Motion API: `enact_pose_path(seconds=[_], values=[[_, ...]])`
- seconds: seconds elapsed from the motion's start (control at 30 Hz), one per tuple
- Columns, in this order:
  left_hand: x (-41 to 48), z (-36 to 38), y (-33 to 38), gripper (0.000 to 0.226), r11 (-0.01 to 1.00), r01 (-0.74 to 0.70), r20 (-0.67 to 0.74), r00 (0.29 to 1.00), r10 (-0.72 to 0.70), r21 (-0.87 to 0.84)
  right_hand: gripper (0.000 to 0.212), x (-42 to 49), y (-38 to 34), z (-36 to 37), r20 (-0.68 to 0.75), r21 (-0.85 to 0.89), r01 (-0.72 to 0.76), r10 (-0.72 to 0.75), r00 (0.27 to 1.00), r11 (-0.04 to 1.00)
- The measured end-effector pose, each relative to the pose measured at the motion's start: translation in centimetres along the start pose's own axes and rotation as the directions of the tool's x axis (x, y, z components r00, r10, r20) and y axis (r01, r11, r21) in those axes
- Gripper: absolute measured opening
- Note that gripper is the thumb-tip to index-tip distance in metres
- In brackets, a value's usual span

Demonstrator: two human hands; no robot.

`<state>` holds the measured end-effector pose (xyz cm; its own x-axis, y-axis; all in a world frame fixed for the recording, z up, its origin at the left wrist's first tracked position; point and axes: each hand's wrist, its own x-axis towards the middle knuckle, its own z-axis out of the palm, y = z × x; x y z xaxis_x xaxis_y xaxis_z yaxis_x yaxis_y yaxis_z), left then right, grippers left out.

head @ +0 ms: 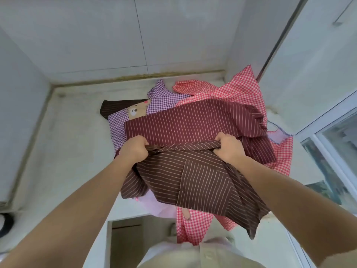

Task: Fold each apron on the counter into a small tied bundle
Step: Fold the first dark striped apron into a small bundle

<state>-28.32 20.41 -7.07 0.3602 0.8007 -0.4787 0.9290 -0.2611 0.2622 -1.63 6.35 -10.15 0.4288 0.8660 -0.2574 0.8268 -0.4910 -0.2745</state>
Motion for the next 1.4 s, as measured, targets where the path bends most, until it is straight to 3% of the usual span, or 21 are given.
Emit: enact_pose_path(seconds=[0.17,0.3,0.37,0.5,0.57,0.63,0.67,0.73,0.8,0.87,0.93,1.0,1.1,1.17,1.27,1.33,1.4], values=[[-0.3,-0.5,1.3,0.014,0.969,-0.015,0.325,0.941,0.097,-0.247,0.018,-0.7,1.0,0.2,0.003,0.261,0.028,-0.029,1.000,0.965],[-0.2,-0.1,4.6,0.095,0.876,0.211,0.424,0.906,-0.009,-0.433,0.015,-1.5,1.4,-0.6,0.043,0.436,0.055,-0.082,0.996,0.898],[0.0,0.4,6.1,0.106,0.827,0.283,0.406,0.911,-0.073,-0.486,0.017,-1.8,1.7,-0.8,0.053,0.478,0.077,-0.116,0.992,0.875],[0.5,0.7,7.4,0.056,0.876,0.245,0.413,0.909,-0.058,-0.415,0.019,-2.0,2.2,-2.0,0.145,0.549,0.043,-0.145,0.979,0.835],[0.2,0.6,8.2,0.028,0.815,0.223,0.397,0.918,0.009,-0.535,0.025,-2.1,2.3,-2.6,0.196,0.572,0.018,-0.158,0.968,0.820],[0.0,0.6,8.6,0.018,0.739,0.151,0.300,0.951,0.072,-0.656,0.041,-2.2,1.9,-3.6,0.288,0.583,-0.051,-0.148,0.946,0.811],[-0.2,0.6,9.0,0.020,0.696,0.118,0.233,0.970,0.073,-0.708,0.041,-2.2,1.7,-4.3,0.382,0.604,-0.102,-0.175,0.907,0.790],[-0.4,0.4,9.5,0.022,0.659,0.068,0.164,0.983,0.085,-0.749,0.025,-2.3,1.0,-5.6,0.592,0.616,-0.174,-0.306,0.745,0.769],[-0.6,0.1,9.9,0.024,0.766,0.015,0.202,0.968,0.150,-0.642,0.020,-2.3,0.0,-6.2,0.711,0.554,-0.144,-0.375,0.595,0.820],[-0.9,0.1,10.1,0.024,0.804,-0.033,0.209,0.958,0.194,-0.594,0.026,-2.0,-0.6,-6.1,0.757,0.495,-0.100,-0.372,0.537,0.863],[-0.9,0.2,10.2,0.025,0.715,-0.030,0.116,0.981,0.155,-0.698,0.030,-1.5,-0.8,-5.9,0.724,0.512,-0.107,-0.362,0.587,0.852],[-0.8,0.2,10.3,0.026,0.619,0.002,0.072,0.993,0.089,-0.786,0.025,-0.8,-0.5,-5.6,0.574,0.613,-0.123,-0.334,0.747,0.780],[-0.4,-0.1,10.2,0.030,0.661,0.049,0.090,0.996,0.028,-0.748,0.021,-0.1,0.1,-5.4,0.318,0.749,-0.103,-0.219,0.922,0.654],[-0.1,-0.2,10.3,0.032,0.750,0.010,0.092,0.993,0.068,-0.662,0.020,0.1,0.4,-5.5,0.243,0.743,-0.044,-0.207,0.948,0.668],[0.3,0.2,10.9,0.028,0.903,-0.168,0.026,0.981,0.194,-0.395,0.018,-0.4,0.0,-6.0,0.285,0.703,-0.012,-0.267,0.921,0.711],[0.5,0.3,11.5,0.025,0.949,-0.219,-0.046,0.976,0.214,-0.228,0.019,-0.6,-0.5,-6.2,0.329,0.688,-0.011,-0.298,0.896,0.725],[0.5,0.3,11.9,0.027,0.950,-0.264,-0.076,0.964,0.255,-0.165,0.020,-0.7,-0.8,-6.1,0.342,0.679,-0.014,-0.300,0.890,0.734]])
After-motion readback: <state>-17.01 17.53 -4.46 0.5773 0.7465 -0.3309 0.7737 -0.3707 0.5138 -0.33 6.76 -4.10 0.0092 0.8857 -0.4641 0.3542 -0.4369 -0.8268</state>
